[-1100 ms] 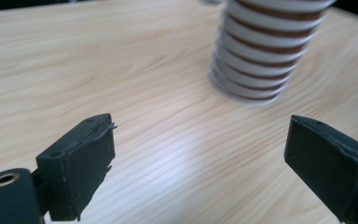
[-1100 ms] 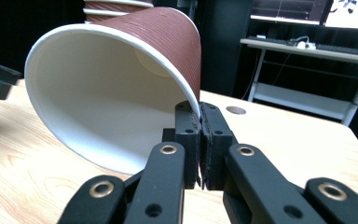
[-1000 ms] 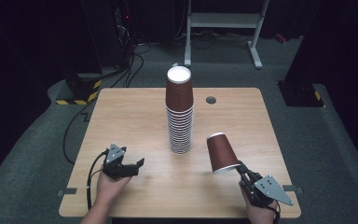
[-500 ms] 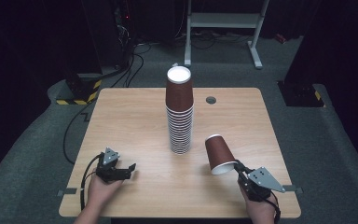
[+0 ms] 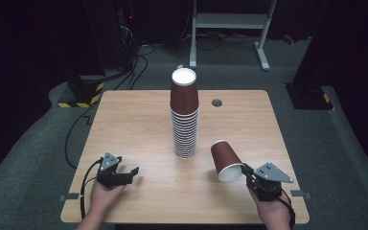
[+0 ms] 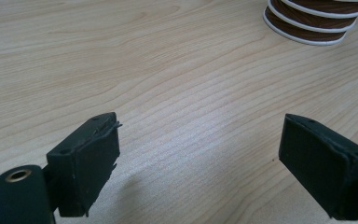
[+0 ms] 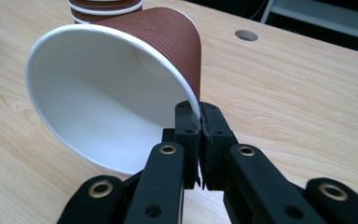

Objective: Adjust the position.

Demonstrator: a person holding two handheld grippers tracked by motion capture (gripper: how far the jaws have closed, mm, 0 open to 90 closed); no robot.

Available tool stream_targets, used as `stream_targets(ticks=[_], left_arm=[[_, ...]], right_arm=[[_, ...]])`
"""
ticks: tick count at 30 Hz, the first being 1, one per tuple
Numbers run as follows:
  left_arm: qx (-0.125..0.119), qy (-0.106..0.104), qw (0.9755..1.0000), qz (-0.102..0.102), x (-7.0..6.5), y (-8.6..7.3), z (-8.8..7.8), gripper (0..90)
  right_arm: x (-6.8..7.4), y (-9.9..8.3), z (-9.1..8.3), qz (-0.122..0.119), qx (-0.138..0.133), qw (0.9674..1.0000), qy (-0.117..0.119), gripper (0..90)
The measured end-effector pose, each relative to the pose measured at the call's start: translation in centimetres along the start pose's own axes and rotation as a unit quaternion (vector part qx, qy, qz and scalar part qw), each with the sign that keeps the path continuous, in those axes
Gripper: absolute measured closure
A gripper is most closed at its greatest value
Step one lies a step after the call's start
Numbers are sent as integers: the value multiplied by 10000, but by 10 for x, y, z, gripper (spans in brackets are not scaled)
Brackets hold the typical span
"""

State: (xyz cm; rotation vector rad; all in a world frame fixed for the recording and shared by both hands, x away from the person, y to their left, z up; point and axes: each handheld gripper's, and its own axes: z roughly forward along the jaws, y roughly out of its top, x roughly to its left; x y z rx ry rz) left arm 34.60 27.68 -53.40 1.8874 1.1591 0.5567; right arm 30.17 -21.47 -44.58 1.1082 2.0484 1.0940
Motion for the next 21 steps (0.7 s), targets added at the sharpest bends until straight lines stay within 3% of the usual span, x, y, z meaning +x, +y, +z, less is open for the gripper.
stream_targets(ticks=[8, 13, 17, 21], left_arm=[[33, -16, 10000, -22, 1, 0, 0, 145], [65, -54, 10000, -28, 1, 0, 0, 155], [114, -72, 9999, -71, 1, 0, 1, 173], [116, -82, 9999, -33, 1, 0, 1, 177]], right_arm=[[-6, 10, 7, -101, 704, 9971, 254, 865], [-15, 20, 7, 87, 1110, 9929, 425, 864], [-24, 26, 10, 266, 1521, 9858, 665, 864], [-29, 34, 13, 272, 1879, 9787, 780, 864]])
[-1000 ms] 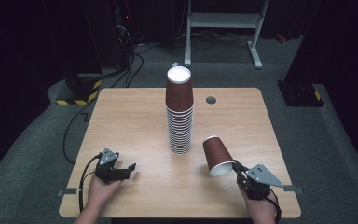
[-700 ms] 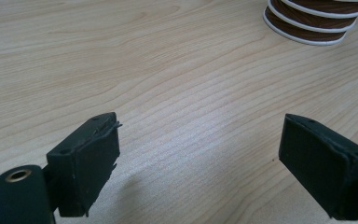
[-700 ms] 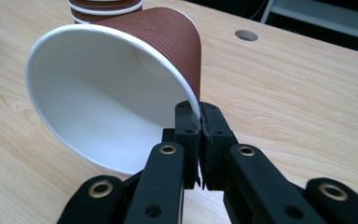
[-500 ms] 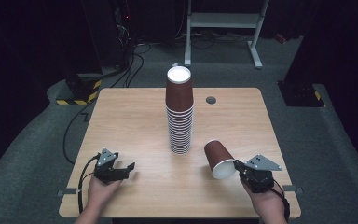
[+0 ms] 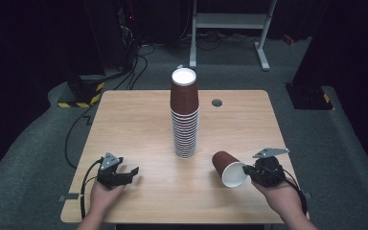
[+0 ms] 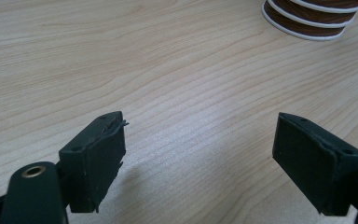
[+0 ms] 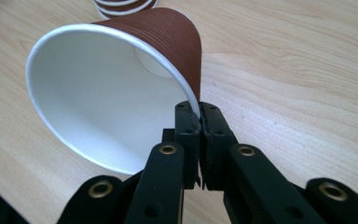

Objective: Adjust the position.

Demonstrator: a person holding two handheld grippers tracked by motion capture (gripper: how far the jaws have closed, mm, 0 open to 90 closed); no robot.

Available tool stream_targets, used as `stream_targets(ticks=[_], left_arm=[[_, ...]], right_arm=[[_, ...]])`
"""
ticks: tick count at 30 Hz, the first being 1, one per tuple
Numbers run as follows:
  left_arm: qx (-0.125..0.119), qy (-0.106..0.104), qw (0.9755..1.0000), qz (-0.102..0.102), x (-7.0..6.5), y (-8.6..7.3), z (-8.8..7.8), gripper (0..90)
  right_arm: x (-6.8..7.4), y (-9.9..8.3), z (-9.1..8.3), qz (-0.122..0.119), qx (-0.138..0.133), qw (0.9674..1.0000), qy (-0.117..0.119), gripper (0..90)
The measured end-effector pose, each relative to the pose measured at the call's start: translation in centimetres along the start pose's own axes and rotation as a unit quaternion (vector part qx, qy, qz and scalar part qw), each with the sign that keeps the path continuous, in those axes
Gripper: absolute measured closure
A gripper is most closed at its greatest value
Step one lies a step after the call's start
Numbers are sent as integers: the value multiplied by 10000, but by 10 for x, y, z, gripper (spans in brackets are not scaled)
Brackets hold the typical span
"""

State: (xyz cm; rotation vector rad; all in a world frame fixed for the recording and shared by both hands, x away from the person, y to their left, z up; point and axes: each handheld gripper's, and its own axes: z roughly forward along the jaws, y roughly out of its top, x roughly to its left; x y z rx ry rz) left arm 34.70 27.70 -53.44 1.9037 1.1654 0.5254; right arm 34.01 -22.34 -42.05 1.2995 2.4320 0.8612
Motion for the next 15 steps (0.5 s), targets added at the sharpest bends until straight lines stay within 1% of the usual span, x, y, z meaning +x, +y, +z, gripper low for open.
stream_targets(ticks=[2, 6, 8, 11, 12, 13, 14, 15], left_arm=[[-8, 17, 10000, 30, -1, 0, 0, 177], [-15, 28, 10000, 76, -2, 0, 0, 174], [-11, 30, 10000, 88, -2, 0, 0, 173], [-5, 43, 9999, 96, -2, 0, 0, 173], [2, 46, 9999, 97, -2, 0, 0, 173], [3, 51, 9999, 101, -2, 0, 0, 173], [5, 55, 9999, 102, -2, 0, 0, 173], [5, 55, 9999, 102, -3, 0, 0, 173]], right_arm=[[-2, 5, -1, -12, 147, 9999, 49, 864], [-3, 14, -3, -45, 338, 9994, 27, 864], [-4, 18, -4, -48, 501, 9987, 68, 864], [-7, 25, -4, -35, 782, 9968, 161, 864], [-8, 26, -4, 18, 861, 9960, 220, 864], [-9, 28, -4, 85, 994, 9946, 299, 864], [-10, 32, -4, 64, 1147, 9928, 348, 864], [-10, 33, -4, 28, 1207, 9921, 345, 864]])
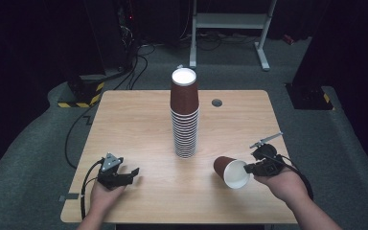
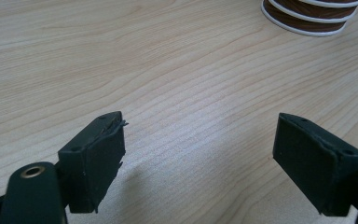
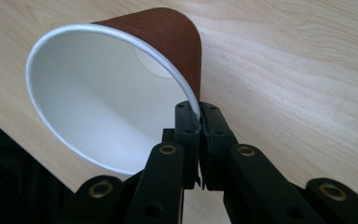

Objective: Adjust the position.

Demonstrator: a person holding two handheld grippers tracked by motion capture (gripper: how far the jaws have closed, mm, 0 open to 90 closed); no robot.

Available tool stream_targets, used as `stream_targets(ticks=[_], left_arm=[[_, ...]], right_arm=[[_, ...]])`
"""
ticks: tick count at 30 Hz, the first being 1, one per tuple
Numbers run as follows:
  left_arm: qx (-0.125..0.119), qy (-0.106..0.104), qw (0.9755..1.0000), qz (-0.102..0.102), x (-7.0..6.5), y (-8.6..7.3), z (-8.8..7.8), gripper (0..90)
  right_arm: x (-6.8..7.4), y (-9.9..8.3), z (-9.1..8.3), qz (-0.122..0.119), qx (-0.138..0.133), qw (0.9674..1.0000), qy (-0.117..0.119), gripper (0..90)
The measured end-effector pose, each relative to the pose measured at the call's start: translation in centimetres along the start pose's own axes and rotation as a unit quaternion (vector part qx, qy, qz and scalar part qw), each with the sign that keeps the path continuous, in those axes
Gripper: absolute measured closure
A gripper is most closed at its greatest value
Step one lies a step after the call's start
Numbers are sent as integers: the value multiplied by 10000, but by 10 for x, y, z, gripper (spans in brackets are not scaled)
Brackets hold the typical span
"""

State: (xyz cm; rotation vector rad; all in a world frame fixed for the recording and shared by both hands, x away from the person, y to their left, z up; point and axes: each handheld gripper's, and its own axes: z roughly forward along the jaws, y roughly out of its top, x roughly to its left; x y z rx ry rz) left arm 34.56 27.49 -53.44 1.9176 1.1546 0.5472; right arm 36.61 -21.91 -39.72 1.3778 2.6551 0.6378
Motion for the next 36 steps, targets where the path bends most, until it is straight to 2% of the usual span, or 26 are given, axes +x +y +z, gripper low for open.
stream_targets(ticks=[4, 6, 11, 19, 21, 27, 34, 36], left_arm=[[-2, -1, 10000, 14, 0, 0, 0, 177], [18, 7, 10000, 42, -1, 0, 0, 180], [74, 2, 10000, 66, -1, 1, 1, 181], [99, 2, 9999, 64, -1, 1, 1, 172], [98, -5, 9999, 54, -1, 1, 1, 172], [78, -32, 9999, 64, -1, 1, 1, 172], [90, -38, 9999, 69, -1, 1, 1, 171], [81, -40, 9999, 64, -1, 1, 1, 170]], right_arm=[[0, 9, -2, -70, 293, 9995, 42, 864], [1, 13, -3, -7, 357, 9993, 66, 864], [3, 21, -4, -72, 571, 9983, 60, 864], [2, 26, -1, -47, 990, 9950, 156, 863], [3, 25, 1, 3, 1012, 9947, 164, 862], [6, 27, 5, -44, 1123, 9935, 172, 863], [-1, 33, 7, 1, 1367, 9906, 88, 861], [-3, 35, 9, 14, 1406, 9900, 133, 861]])
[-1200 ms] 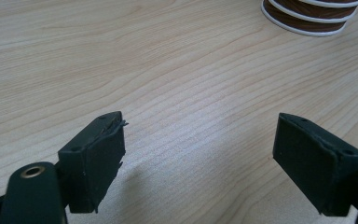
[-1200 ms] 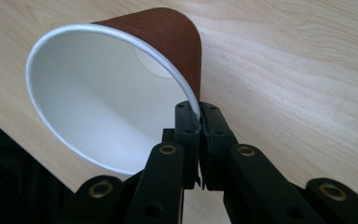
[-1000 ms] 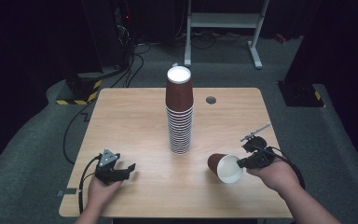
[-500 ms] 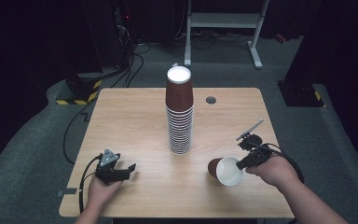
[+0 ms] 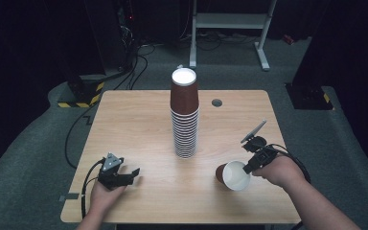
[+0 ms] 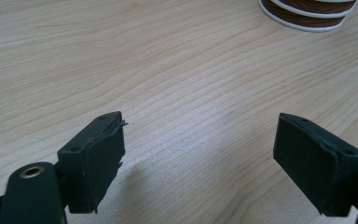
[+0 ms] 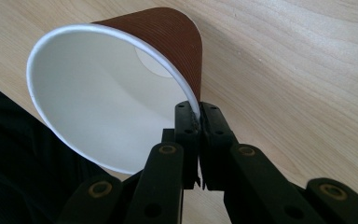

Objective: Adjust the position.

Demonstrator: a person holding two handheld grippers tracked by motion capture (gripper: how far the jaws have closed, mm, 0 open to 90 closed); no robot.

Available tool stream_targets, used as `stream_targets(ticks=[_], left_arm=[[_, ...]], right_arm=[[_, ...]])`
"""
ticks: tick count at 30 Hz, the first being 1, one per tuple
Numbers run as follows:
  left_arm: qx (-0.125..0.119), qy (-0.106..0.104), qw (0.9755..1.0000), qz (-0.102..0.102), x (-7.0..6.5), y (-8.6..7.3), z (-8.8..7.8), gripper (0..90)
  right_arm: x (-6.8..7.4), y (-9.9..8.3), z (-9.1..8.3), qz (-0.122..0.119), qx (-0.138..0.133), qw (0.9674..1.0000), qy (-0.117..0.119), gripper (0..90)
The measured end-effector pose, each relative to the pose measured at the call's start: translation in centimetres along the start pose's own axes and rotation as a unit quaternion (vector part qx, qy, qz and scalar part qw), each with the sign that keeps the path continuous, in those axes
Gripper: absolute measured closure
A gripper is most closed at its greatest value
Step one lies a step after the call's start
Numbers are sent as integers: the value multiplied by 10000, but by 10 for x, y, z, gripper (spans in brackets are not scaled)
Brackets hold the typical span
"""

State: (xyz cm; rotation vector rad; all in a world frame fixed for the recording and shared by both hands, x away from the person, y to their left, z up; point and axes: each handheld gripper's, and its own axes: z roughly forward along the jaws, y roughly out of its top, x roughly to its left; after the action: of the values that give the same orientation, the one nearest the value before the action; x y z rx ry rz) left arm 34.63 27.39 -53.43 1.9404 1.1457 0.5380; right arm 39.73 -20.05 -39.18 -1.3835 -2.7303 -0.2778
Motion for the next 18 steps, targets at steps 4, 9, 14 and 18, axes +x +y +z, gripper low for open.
stream_targets(ticks=[4, 9, 14, 18], left_arm=[[-16, -6, 10000, 12, 0, 0, 0, 170], [-17, -13, 10000, 14, 0, 0, 0, 169], [-36, -21, 10000, 8, 0, 0, 0, 168], [-31, -19, 10000, 14, 0, 0, 0, 168]], right_arm=[[-1, 4, 2, -15, 26, 10000, 10, 861], [1, 9, 5, -13, 17, 10000, 23, 857], [5, 11, 5, 22, 2, 10000, 8, 854], [3, 13, 3, 10, -96, 10000, 6, 845]])
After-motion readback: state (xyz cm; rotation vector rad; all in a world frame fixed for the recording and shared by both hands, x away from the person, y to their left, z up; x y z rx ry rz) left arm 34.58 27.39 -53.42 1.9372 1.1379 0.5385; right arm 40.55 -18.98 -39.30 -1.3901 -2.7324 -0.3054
